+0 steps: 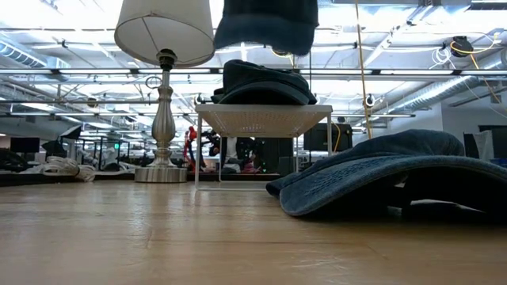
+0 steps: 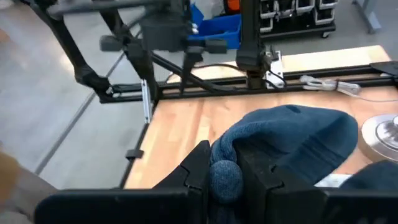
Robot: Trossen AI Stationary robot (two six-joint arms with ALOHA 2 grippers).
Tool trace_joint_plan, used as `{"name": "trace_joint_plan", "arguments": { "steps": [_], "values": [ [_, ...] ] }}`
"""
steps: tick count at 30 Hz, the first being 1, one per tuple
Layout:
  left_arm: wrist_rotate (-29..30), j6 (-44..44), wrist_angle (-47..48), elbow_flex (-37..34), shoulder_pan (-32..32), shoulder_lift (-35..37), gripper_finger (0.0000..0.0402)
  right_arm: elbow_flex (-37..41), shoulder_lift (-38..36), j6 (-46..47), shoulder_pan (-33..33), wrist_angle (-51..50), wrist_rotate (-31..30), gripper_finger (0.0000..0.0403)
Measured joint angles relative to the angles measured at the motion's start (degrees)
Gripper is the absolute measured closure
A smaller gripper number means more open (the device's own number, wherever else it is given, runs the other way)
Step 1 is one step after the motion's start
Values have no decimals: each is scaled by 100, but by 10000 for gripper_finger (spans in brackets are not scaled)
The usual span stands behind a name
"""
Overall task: Pick & Place hat
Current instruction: Stack the blue cap on top of the other blue cap on the shelf
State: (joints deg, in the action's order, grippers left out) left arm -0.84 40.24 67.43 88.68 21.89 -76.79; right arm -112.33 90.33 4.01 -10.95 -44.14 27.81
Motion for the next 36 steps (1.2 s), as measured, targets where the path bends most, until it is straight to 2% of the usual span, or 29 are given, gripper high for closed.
{"name": "trace_joint_plan", "arguments": {
  "steps": [11,15,20,25,33,36],
  "values": [
    [400,1,-16,0,-6,0,192,11,532,-1333,-810,-313,529,362],
    [494,4,-16,0,-5,0,192,11,624,-1878,-1095,-672,542,362],
    [543,58,-16,0,-7,0,192,78,604,-2664,-1442,-664,216,362],
    [590,93,-22,0,-7,0,192,99,621,-3043,-1729,-665,230,362],
    [695,106,-55,0,-7,0,192,330,1070,-3494,-1757,-293,216,362],
    [695,153,-93,0,-7,0,192,343,1326,-3708,-1765,-317,-131,362]
  ]
}}
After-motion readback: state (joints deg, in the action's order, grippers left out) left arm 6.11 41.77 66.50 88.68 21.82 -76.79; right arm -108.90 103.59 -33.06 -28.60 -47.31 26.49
